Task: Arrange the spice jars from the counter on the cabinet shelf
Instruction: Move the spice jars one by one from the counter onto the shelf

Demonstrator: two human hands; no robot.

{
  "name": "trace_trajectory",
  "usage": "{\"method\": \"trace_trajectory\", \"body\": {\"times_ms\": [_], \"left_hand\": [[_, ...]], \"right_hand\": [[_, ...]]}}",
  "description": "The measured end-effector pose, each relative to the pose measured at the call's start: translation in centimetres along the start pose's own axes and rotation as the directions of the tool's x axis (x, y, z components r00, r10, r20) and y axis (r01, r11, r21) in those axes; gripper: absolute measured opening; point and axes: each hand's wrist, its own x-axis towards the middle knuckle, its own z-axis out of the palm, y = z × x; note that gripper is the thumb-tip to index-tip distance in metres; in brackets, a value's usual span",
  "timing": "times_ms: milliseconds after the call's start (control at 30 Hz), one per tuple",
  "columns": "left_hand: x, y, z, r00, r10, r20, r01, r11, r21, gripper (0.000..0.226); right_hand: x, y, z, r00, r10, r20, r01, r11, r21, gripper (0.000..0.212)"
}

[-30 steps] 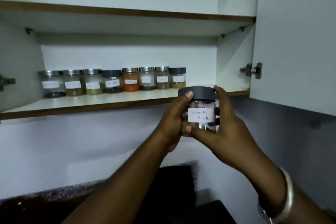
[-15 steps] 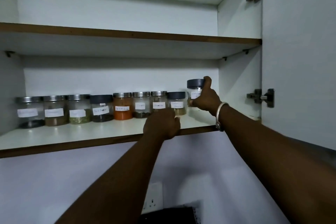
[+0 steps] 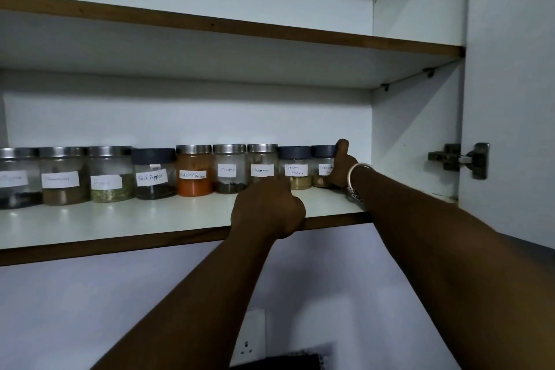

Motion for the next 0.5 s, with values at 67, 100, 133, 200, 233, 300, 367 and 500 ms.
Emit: {"method": "trace_trajectory", "body": {"times_ms": [67, 100, 133, 200, 233, 300, 367, 500], "left_hand": [[0.0, 0.0, 0.0, 1.0, 0.006, -0.012, -0.006, 1.0, 0.001, 0.036], [0.0, 0.0, -0.1, 1.0, 0.01, -0.015, -0.01, 1.0, 0.004, 0.036], [-0.1, 0.0, -0.1, 1.0, 0.015, -0.019, -0.015, 1.0, 0.008, 0.036], [-0.1, 0.0, 0.0, 0.999, 0.023, -0.029, -0.023, 1.0, 0.017, 0.036], [-0.1, 0.0, 0.0, 0.999, 0.026, -0.033, -0.026, 1.0, 0.018, 0.035], [-0.2, 0.1, -0.1, 0.999, 0.027, -0.038, -0.026, 1.0, 0.014, 0.034], [-0.3, 0.1, -0.1, 0.999, 0.023, -0.039, -0.022, 1.0, 0.011, 0.032], [-0.4, 0.1, -0.2, 0.999, 0.003, -0.037, -0.003, 1.0, 0.0, 0.028]], "right_hand": [[0.0, 0.1, 0.0, 1.0, 0.024, 0.017, -0.024, 1.0, 0.007, 0.089], [-0.1, 0.1, 0.1, 0.999, 0.031, 0.025, -0.031, 0.999, 0.004, 0.087], [0.1, 0.2, 0.1, 0.999, 0.026, 0.021, -0.026, 1.0, 0.005, 0.087], [0.2, 0.4, 0.2, 1.0, 0.012, 0.007, -0.012, 1.0, -0.019, 0.09], [0.1, 0.3, 0.1, 1.0, 0.02, 0.009, -0.02, 1.0, -0.017, 0.091], [0.2, 0.4, 0.2, 1.0, 0.009, 0.018, -0.009, 1.0, -0.016, 0.093], [0.2, -0.1, 0.2, 0.998, 0.058, 0.04, -0.06, 0.997, 0.054, 0.1], [1.1, 0.0, 0.1, 0.995, 0.09, 0.032, -0.085, 0.988, -0.133, 0.119]]}}
